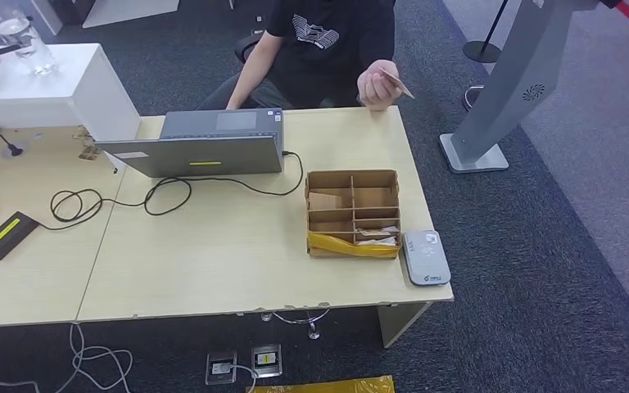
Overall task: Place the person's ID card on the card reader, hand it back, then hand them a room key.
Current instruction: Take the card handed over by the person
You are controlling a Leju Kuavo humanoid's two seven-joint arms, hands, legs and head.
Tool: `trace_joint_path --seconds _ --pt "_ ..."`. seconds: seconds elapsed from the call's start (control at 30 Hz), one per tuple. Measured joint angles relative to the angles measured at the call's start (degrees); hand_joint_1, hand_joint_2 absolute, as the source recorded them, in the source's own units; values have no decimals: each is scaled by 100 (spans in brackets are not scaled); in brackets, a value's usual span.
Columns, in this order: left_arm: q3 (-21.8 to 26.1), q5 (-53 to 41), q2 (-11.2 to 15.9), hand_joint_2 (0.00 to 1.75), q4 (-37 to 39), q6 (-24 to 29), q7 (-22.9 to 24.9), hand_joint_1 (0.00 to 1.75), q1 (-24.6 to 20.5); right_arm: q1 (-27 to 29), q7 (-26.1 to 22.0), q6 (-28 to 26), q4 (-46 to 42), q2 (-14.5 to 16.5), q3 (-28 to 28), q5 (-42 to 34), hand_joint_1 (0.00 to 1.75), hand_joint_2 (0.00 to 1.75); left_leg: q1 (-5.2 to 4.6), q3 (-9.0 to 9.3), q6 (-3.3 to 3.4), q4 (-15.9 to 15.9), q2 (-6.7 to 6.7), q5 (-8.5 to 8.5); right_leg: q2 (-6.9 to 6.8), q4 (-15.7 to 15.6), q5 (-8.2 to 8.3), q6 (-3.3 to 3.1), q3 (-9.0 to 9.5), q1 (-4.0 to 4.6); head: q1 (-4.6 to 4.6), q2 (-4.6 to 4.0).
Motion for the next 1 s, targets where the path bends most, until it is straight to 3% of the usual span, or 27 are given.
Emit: trace_joint_path --seconds 0.07,0.2,0.57,0.77,1.0 --pt "0 -3 -3 0 0 1 -4 0 2 -5 56 4 -120 -58 228 42 0 0 1 -2 0 0 -4 0 -1 0 -2 1 1 0 1 0" --pt "0 -28 -7 0 0 -2 -20 0 12 -112 355 86 -283 -229 749 245 0 175 0 -11 0 0 -4 0 -2 0 -2 2 2 0 1 0" --pt "0 -244 -7 0 0 -111 -90 0 12 -1081 2571 1171 -472 -765 2968 3111 0 175 5 -3 -4 0 -11 3 -4 1 -2 1 1 4 1 0" --pt "-4 -353 -7 0 0 -163 -101 0 9 -1559 2993 1973 -438 -907 3965 3884 0 175 6 -2 -5 0 -5 2 -1 0 -3 1 -4 5 2 0" --pt "-28 -457 -7 0 0 -221 -101 0 12 -1749 3077 2105 -379 -959 4661 3976 0 175 7 -4 -5 0 -5 2 -1 0 -3 1 -4 5 0 0"
